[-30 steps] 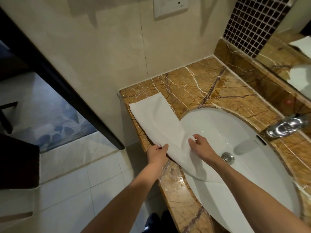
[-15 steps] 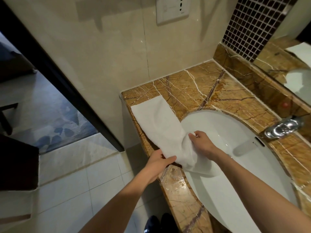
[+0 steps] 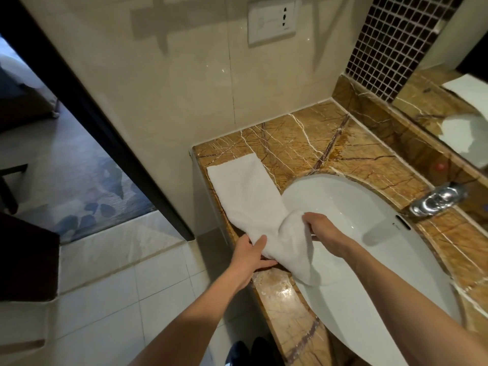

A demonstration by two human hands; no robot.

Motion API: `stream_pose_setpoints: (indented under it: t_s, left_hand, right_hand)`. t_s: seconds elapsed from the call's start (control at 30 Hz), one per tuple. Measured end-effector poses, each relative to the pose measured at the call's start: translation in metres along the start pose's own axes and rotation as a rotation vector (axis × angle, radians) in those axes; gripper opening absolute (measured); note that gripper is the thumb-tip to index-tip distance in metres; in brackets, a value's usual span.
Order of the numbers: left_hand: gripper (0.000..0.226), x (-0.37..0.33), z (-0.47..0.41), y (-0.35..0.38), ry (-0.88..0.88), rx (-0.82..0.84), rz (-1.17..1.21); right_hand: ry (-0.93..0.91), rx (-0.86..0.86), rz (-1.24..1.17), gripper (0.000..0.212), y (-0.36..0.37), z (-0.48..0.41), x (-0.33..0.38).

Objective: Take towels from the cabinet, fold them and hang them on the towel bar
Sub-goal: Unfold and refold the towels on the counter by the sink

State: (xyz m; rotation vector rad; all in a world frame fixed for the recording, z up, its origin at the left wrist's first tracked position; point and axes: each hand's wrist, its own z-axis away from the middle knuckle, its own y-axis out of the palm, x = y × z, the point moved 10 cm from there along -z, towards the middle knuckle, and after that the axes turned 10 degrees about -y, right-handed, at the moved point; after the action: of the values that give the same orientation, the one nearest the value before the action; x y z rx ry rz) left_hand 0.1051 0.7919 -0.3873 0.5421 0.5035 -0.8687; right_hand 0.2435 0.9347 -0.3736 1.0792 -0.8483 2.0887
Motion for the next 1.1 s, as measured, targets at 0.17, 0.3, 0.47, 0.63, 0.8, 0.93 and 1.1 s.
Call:
stream_pose_setpoints:
  t_s: [0.17,0.3,0.47,0.63,0.8,0.93,1.1]
  left_hand:
    - [0.027,-0.001,0.007,-0.005,0.003,-0.08,0.007]
    - [0.025,0.0,0.008,-0.014,0.02,-0.149,-0.047]
    - [0.033,-0.002,0.013,-0.012,0.078,-0.114,-0.097]
    - [0.055,0.007,0.023,0.002,0.084,0.04,-0.114]
    - [0.043,0.019,0.033,0.011,0.095,0.072,-0.23]
    - [0.026,0.015,0.041,0.004,0.156,-0.015,-0.203]
    - [0.014,0.016,0.053,-0.006,0.148,-0.075,-0.112]
  right_hand:
    - [0.095,-0.029,-0.08,0.027,-0.006,0.022,-0.03]
    - [0.033,0.039,-0.063,0.017,-0.004,0.031,-0.028]
    - [-0.049,0.034,0.003,0.031,-0.007,0.037,-0.009]
    - [-0.058,0.009,0.032,0.034,-0.002,0.042,0.002]
    - [-0.029,0.027,-0.034,0.037,0.006,0.043,0.009]
    - [0.001,0.074,-0.082,0.05,0.006,0.045,0.014]
    - [0.073,0.104,-0.155,0.033,-0.001,0.056,0.01]
